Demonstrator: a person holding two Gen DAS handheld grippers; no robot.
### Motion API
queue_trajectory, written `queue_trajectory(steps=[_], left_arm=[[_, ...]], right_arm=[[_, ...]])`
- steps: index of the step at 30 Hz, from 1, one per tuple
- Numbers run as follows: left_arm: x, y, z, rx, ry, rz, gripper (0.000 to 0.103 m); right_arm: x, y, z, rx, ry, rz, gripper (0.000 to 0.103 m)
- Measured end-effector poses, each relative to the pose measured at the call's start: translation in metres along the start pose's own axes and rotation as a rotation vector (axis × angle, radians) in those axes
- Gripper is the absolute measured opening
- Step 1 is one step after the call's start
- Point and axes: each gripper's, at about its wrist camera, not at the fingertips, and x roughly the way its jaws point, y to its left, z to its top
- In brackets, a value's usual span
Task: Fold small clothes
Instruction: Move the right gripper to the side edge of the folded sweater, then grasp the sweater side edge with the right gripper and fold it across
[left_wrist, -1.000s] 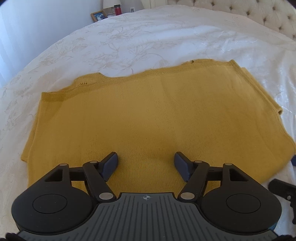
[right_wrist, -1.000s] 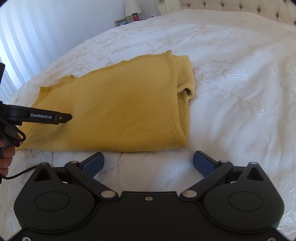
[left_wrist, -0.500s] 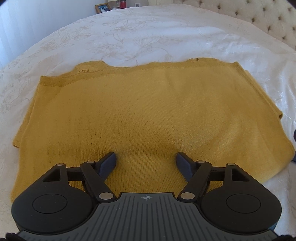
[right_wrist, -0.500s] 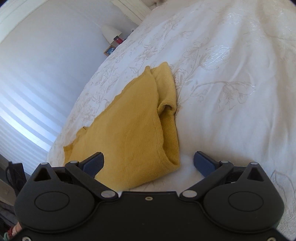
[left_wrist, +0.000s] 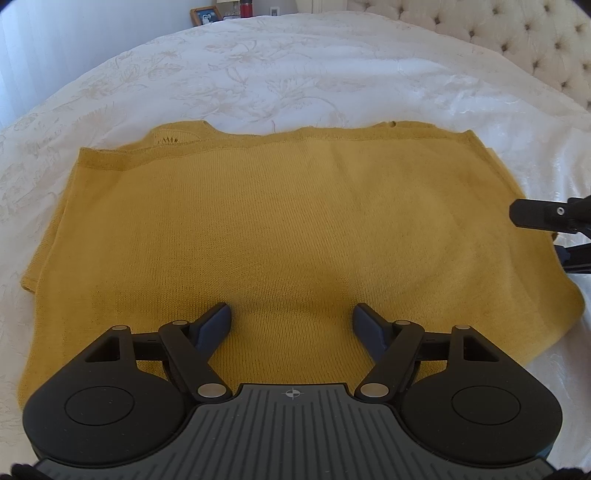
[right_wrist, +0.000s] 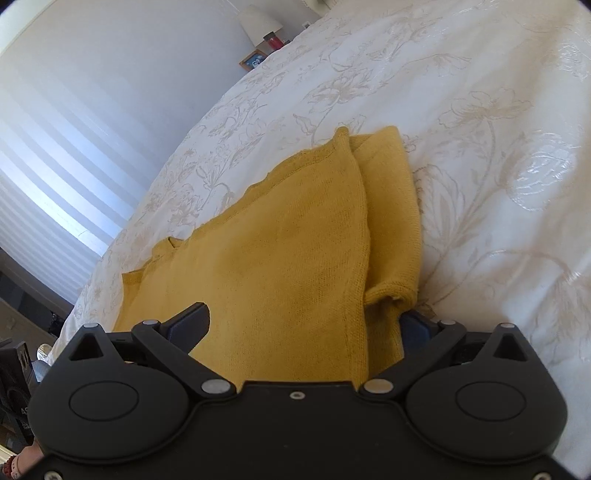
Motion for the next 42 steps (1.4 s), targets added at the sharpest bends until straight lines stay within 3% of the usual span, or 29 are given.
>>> queue_trajectory(steps=[5, 8, 14, 18, 21, 25, 29, 36, 42], left_arm=[[-0.014, 0.018, 0.003, -0.044, -0.008, -0.088, 0.071], [-0.030, 0.035, 0.000, -0.071, -0.025, -0.097, 0.071], [-0.066, 0.086, -0.014, -0.070, -0.117, -0.054, 0.071], [-0.078, 0.125, -0.023, -0.081, -0.149, -0.001, 0.072], [-0.078, 0.154, -0.029, -0.111, -0.159, 0.028, 0.072], [-0.069, 0.187, -0.034, -0.185, -0.145, 0.035, 0.072], [-0.063, 0.215, -0.042, -0.288, -0.132, -0.024, 0.072], [-0.077, 0.225, -0.044, -0.271, -0.148, -0.062, 0.072], [-0.083, 0.231, -0.050, -0.282, -0.149, -0.072, 0.072]], right_arm=[[0.006, -0.005, 0.011, 0.057, 0.000, 0.002, 0.098], [0.005, -0.007, 0.013, 0.081, 0.006, -0.020, 0.088], [0.004, 0.001, 0.013, 0.043, 0.026, -0.129, 0.063], [0.004, 0.005, 0.014, 0.049, 0.039, -0.175, 0.038], [0.005, 0.016, 0.013, 0.042, 0.032, -0.231, 0.029], [0.010, 0.045, 0.016, -0.029, 0.026, -0.336, 0.024], [0.008, 0.078, 0.019, -0.100, 0.015, -0.386, 0.023], [0.009, 0.152, 0.023, -0.170, -0.027, -0.316, 0.019], [0.048, 0.226, 0.014, -0.240, 0.034, -0.220, 0.019]])
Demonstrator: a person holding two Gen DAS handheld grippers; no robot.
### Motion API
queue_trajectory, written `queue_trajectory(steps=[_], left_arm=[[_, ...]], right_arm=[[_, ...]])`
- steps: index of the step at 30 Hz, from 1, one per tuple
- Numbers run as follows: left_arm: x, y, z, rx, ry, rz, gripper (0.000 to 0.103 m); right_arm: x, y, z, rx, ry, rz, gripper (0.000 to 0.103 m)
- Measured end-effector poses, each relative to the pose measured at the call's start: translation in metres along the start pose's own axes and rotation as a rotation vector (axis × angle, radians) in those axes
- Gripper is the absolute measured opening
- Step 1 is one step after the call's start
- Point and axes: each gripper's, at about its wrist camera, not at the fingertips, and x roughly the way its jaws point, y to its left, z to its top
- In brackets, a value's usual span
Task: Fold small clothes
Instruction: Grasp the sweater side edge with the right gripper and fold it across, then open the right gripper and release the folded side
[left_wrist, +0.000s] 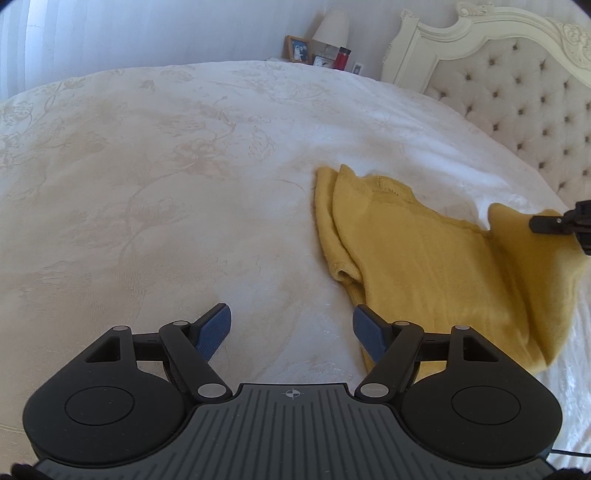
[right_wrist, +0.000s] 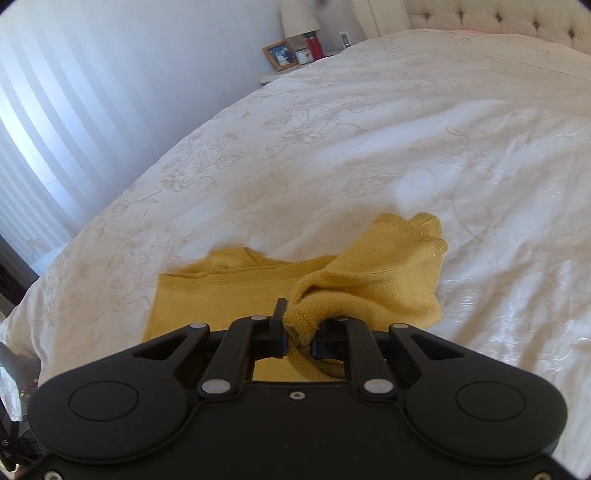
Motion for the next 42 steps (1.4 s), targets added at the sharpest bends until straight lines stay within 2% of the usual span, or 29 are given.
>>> queue_trajectory(steps=[5, 9, 14, 17, 19, 22, 25, 28, 29, 31, 36, 39, 42], left_arm=[[-0.004, 0.008, 0.003, -0.028, -0.011, -0.014, 0.072], [-0.009, 0.014, 0.004, -0.039, -0.022, -0.007, 0.072], [-0.011, 0.020, 0.006, -0.064, -0.024, -0.016, 0.072], [-0.011, 0.021, 0.005, -0.071, -0.019, -0.015, 0.072], [-0.010, 0.022, 0.004, -0.074, -0.014, -0.015, 0.072], [-0.007, 0.024, 0.004, -0.084, -0.005, -0.018, 0.072], [-0.005, 0.024, 0.003, -0.088, 0.001, -0.023, 0.072], [-0.005, 0.022, 0.001, -0.079, -0.001, -0.027, 0.072], [-0.004, 0.021, 0.000, -0.075, -0.002, -0.028, 0.072], [-0.003, 0.022, 0.001, -0.066, -0.006, -0.031, 0.072], [-0.005, 0.021, 0.000, -0.061, -0.024, -0.044, 0.072], [-0.007, 0.019, 0.000, -0.052, -0.043, -0.042, 0.072], [-0.010, 0.017, 0.000, -0.045, -0.064, -0.039, 0.072]], right_arm=[[0.030, 0.066, -0.009, -0.050, 0.045, 0.067, 0.019], [0.052, 0.098, -0.021, -0.074, 0.076, 0.091, 0.019], [0.077, 0.123, -0.035, -0.147, 0.120, 0.039, 0.019], [0.091, 0.126, -0.042, -0.168, 0.159, 0.007, 0.020], [0.099, 0.127, -0.047, -0.164, 0.204, 0.026, 0.026], [0.090, 0.127, -0.050, -0.177, 0.188, 0.090, 0.032], [0.075, 0.122, -0.048, -0.158, 0.169, 0.194, 0.038], [0.061, 0.111, -0.044, -0.095, 0.149, 0.294, 0.037], [0.056, 0.106, -0.043, -0.068, 0.137, 0.303, 0.037], [0.048, 0.099, -0.042, -0.046, 0.104, 0.300, 0.037], [0.037, 0.081, -0.048, -0.050, 0.043, 0.209, 0.037], [0.043, 0.073, -0.062, -0.018, 0.106, 0.249, 0.037], [0.050, 0.076, -0.086, -0.056, 0.211, 0.307, 0.037]])
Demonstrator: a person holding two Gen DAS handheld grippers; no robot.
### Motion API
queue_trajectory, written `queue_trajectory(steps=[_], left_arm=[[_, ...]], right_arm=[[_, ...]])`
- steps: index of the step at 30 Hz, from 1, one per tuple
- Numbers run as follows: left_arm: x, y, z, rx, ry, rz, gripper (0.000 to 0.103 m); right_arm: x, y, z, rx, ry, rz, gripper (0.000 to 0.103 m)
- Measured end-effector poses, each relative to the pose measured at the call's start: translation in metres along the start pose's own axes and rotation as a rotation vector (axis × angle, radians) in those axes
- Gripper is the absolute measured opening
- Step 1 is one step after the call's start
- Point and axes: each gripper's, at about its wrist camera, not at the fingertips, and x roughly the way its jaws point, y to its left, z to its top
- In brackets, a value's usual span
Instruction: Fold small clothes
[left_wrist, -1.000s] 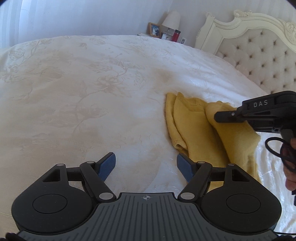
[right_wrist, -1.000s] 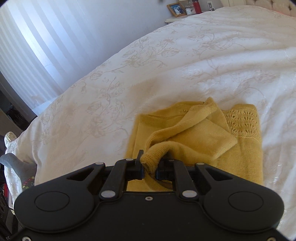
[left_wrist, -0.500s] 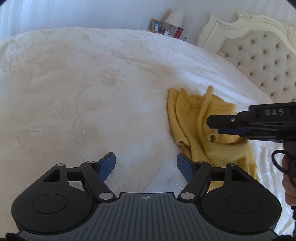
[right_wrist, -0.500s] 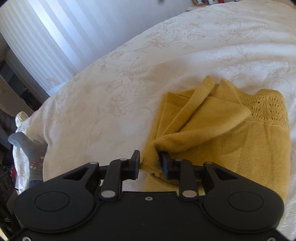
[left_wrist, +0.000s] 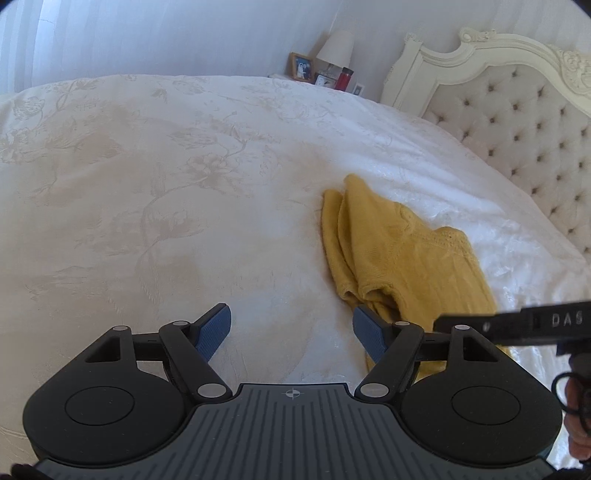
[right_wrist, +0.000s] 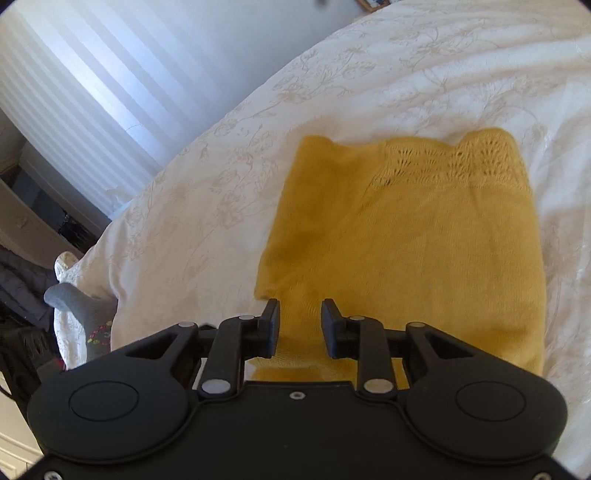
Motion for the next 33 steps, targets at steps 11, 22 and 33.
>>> queue_trajectory(steps=[11, 22, 33], left_arm=[[0.003, -0.017, -0.005, 0.042, -0.008, -0.064, 0.072], [0.013, -0.050, -0.020, 0.162, 0.025, -0.130, 0.072], [0.023, -0.054, -0.026, 0.149, 0.057, -0.137, 0.072]], right_arm=[[-0.022, 0.002, -0.006, -0.066, -0.041, -0.032, 0.045], [-0.028, -0.023, -0.025, -0.149, -0.118, -0.352, 0.056], [-0.019, 0.019, -0.079, -0.473, -0.044, -0.388, 0.058]])
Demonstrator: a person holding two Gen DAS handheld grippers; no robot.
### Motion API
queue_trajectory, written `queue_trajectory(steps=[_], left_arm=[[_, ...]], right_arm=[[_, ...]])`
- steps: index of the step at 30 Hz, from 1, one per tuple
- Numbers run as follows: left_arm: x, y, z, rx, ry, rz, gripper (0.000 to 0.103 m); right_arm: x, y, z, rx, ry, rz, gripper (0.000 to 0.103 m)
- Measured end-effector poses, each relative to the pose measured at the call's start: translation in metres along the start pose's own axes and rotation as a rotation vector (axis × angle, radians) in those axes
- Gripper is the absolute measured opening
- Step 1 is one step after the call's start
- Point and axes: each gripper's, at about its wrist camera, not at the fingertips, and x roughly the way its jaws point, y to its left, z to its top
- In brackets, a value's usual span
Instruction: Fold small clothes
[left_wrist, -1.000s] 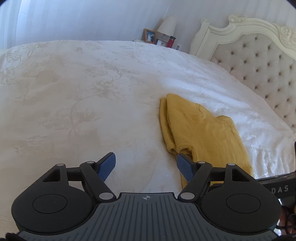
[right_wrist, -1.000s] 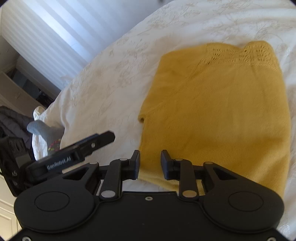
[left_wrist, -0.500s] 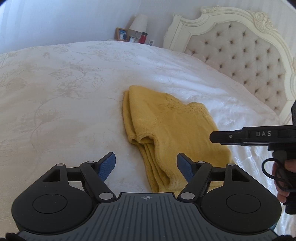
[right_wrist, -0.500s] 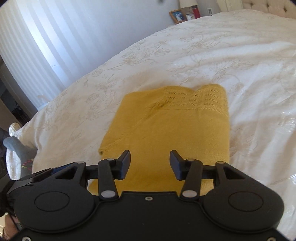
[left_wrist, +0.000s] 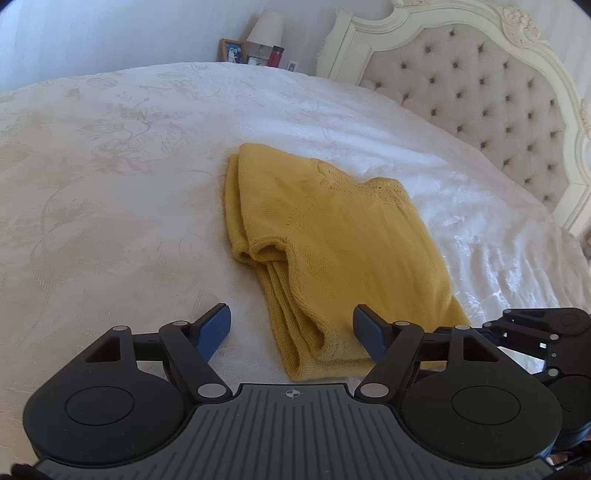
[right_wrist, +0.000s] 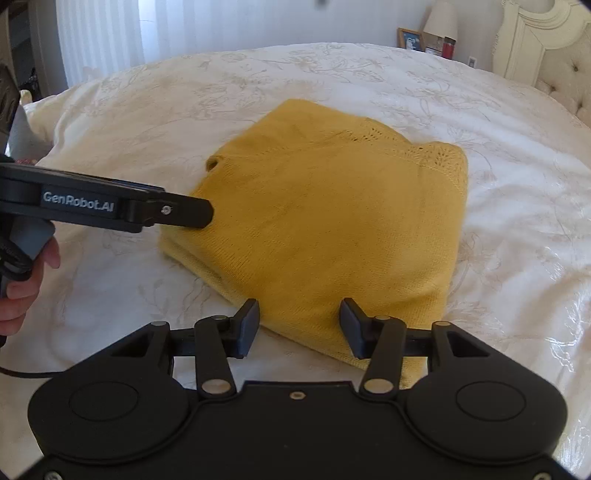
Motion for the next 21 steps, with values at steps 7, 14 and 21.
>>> queue_trajectory(steps=[7, 14, 21], left_arm=[[0.007, 0.012, -0.004, -0.016, 0.069, 0.057, 0.072], [0.001, 0.021, -0.001, -0.100, 0.052, 0.000, 0.072], [0.013, 0.018, -0.001, -0.205, 0.046, -0.136, 0.077]], right_arm=[[-0.014, -0.012, -0.002, 0.041, -0.046, 0.038, 0.058], [-0.021, -0.069, 0.007, 0.229, -0.127, 0.045, 0.076], [0.005, -0.134, 0.017, 0.439, -0.183, 0.107, 0.081]])
